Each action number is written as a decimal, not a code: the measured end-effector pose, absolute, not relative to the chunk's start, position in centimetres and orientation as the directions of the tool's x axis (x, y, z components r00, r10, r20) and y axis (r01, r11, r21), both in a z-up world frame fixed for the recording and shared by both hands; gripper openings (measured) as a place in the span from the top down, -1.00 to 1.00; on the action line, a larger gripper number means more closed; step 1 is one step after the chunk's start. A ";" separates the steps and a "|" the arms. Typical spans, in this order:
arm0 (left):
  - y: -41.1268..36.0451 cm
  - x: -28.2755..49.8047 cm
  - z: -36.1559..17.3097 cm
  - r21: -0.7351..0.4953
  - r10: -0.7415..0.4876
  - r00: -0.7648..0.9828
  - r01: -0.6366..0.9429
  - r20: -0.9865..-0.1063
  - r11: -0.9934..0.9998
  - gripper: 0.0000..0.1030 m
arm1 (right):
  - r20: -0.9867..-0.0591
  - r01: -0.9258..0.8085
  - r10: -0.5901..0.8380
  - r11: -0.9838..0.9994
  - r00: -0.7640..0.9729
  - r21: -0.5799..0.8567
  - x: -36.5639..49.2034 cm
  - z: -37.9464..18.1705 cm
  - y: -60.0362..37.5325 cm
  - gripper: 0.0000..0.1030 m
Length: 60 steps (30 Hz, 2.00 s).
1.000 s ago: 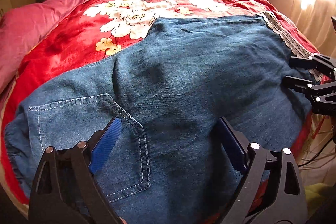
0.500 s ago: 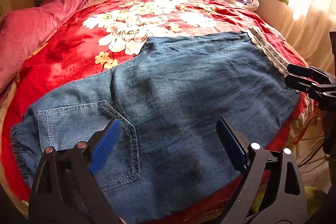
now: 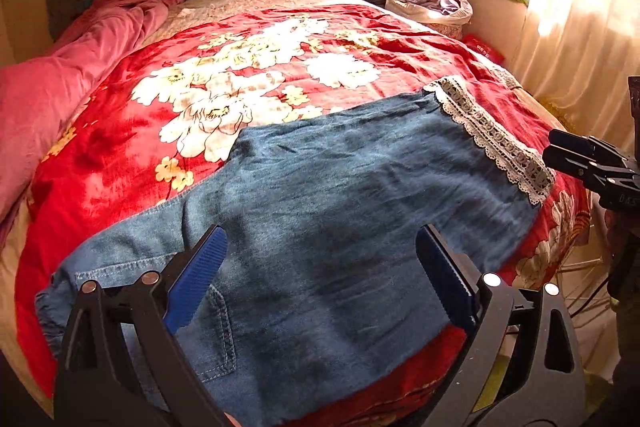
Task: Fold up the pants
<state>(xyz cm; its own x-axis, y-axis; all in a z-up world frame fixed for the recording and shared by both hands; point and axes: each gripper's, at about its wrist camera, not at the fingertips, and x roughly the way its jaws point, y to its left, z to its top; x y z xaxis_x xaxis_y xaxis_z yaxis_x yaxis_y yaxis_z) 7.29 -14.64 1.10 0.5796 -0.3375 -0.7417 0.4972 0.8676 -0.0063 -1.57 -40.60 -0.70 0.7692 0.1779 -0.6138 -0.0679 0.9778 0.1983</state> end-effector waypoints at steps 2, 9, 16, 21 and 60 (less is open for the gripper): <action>-15.6 7.6 1.7 -0.003 -0.349 0.577 0.515 -0.738 0.857 -0.73 | -0.608 -0.058 0.172 0.978 0.775 0.202 -1.9 -0.6 -41.0 -0.52; -18.6 9.0 3.1 0.028 -0.364 0.575 0.560 -0.732 0.828 -0.73 | -0.595 -0.031 0.158 0.975 0.788 0.218 -2.6 -0.6 -42.5 -0.52; -21.2 10.8 3.2 0.033 -0.383 0.557 0.596 -0.737 0.802 -0.73 | -0.599 -0.017 0.159 0.972 0.785 0.235 -3.0 -1.0 -43.6 -0.52; -23.1 12.6 2.6 0.025 -0.393 0.530 0.618 -0.751 0.786 -0.73 | -0.615 -0.011 0.171 0.967 0.770 0.255 -2.8 -2.2 -44.1 -0.52; -32.9 20.9 -5.2 -0.173 -0.529 0.187 0.812 -0.828 0.557 0.00 | -0.656 -0.046 0.307 0.922 0.689 0.384 1.6 -7.7 -42.7 -0.10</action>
<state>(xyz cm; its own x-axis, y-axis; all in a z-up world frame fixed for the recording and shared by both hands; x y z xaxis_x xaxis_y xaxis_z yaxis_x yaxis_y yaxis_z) 20.88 -32.91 -5.21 0.1868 -0.5289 -0.8278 0.8122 0.5572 -0.1728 1.64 -42.71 -7.67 0.6892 0.3075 -0.6561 -0.0464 0.9224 0.3835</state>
